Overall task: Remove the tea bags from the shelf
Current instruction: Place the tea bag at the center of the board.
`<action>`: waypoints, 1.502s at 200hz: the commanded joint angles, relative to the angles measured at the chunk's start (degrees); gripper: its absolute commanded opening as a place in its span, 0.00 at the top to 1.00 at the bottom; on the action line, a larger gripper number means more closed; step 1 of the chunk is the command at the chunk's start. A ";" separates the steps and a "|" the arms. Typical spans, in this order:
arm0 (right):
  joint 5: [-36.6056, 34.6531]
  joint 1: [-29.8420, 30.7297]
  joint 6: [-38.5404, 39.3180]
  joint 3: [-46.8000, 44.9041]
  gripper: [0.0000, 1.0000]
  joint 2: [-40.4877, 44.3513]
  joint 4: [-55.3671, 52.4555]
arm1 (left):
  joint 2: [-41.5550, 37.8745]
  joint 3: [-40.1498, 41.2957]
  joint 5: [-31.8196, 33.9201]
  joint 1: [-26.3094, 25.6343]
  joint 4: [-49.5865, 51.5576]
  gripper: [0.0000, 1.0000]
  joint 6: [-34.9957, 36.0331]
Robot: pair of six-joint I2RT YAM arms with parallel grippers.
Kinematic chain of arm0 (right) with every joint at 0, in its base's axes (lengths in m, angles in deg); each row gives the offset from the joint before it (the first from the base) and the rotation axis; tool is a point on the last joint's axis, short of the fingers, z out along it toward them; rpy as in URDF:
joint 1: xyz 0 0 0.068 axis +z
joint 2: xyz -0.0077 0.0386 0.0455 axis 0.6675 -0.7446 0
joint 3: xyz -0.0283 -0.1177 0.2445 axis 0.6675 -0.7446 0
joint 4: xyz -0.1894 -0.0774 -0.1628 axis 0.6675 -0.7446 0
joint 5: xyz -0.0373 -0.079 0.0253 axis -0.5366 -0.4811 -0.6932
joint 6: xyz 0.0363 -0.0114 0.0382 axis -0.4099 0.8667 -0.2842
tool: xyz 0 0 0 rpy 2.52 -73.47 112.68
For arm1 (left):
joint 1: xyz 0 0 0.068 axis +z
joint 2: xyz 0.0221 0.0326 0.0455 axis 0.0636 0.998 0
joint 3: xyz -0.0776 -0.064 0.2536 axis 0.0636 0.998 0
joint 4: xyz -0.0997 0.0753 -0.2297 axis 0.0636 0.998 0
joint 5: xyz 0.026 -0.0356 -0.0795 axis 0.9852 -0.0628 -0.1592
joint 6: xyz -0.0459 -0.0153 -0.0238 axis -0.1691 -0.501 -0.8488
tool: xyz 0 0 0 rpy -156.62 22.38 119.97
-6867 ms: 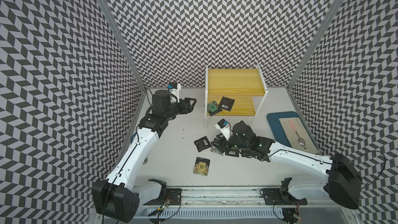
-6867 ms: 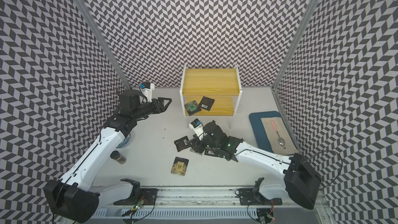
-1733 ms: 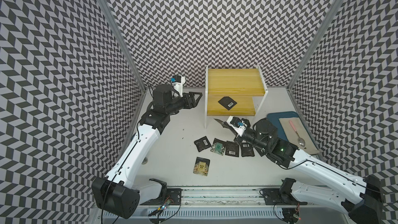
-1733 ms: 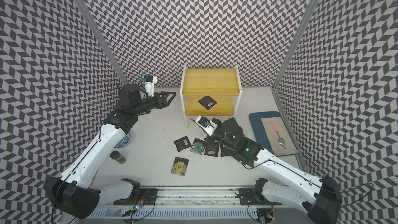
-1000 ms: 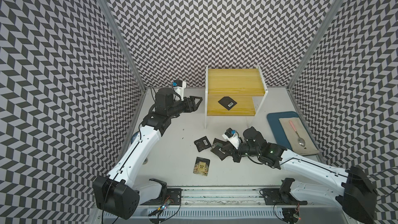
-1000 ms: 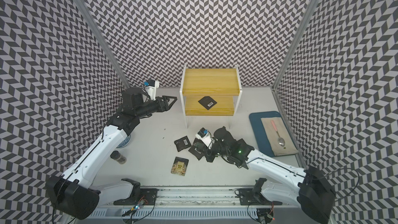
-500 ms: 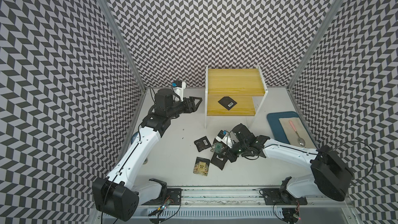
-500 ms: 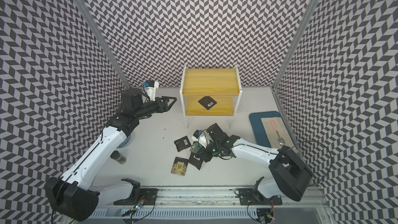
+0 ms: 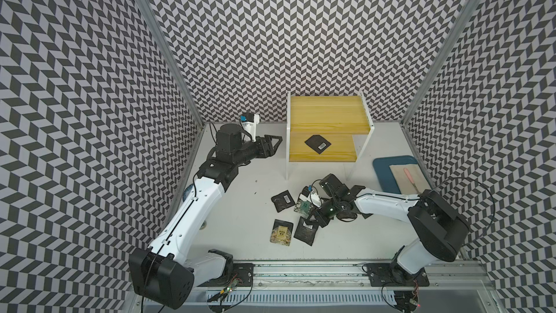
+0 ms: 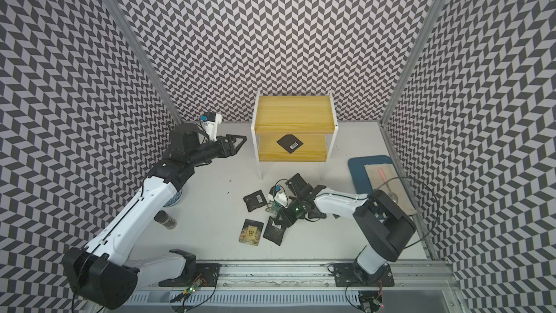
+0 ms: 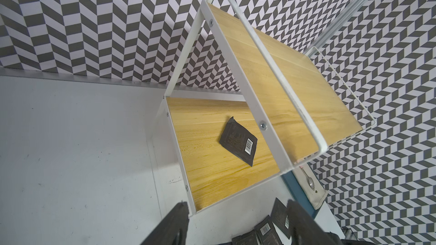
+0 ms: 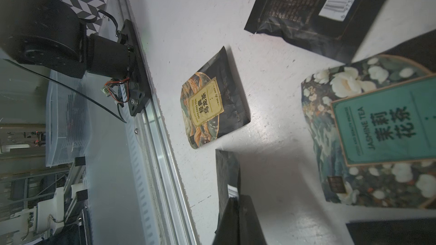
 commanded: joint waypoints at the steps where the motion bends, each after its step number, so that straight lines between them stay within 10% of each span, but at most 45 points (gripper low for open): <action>1: -1.23 -1.07 1.19 1.68 0.87 -0.34 1.63 | -0.50 0.07 0.53 0.34 -0.60 0.31 0.65; 27: -0.97 -1.26 1.45 2.90 0.72 -0.52 1.68 | -0.02 -0.13 0.36 0.34 -0.75 0.32 0.60; 300: -22.87 -1.26 1.38 1.29 0.57 24.87 7.38 | 2.72 -8.71 -2.46 -1.83 -0.41 0.31 1.22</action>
